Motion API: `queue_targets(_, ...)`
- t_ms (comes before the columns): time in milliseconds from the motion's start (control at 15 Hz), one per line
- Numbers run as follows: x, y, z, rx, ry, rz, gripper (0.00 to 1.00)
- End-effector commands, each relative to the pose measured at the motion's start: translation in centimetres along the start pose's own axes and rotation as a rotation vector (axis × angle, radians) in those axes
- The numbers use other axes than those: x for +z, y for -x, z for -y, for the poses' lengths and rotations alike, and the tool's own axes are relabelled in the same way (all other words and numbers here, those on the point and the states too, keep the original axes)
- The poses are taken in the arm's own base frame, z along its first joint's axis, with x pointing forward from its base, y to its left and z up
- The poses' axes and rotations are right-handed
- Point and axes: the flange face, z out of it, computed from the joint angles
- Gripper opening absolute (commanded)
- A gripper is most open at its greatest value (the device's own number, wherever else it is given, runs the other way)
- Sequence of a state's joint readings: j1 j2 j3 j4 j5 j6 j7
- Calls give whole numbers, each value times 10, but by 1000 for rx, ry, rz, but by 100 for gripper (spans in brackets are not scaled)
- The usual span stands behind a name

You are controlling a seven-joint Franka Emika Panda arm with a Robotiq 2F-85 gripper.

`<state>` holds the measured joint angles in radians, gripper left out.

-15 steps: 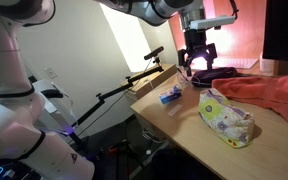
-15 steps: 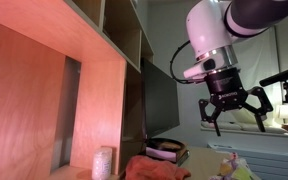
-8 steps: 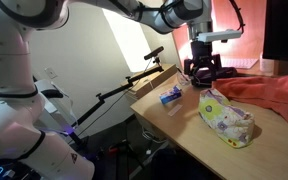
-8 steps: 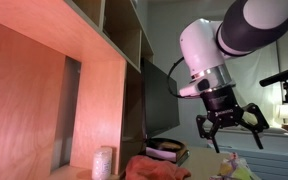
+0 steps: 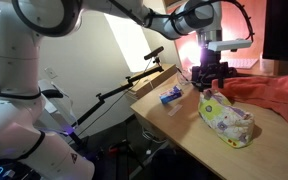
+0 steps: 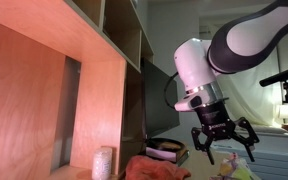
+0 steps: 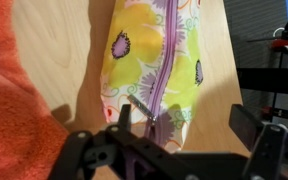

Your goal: Move the white purse to the left

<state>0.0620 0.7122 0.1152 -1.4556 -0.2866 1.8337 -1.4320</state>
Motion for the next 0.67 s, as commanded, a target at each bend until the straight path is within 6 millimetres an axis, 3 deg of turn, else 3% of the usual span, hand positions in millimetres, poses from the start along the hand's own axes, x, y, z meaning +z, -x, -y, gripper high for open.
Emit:
queue_targets(0, 1, 7, -12, -21, -2, -1, 100)
queue_targets(600, 13, 7, -26, -41, -23, 14, 100)
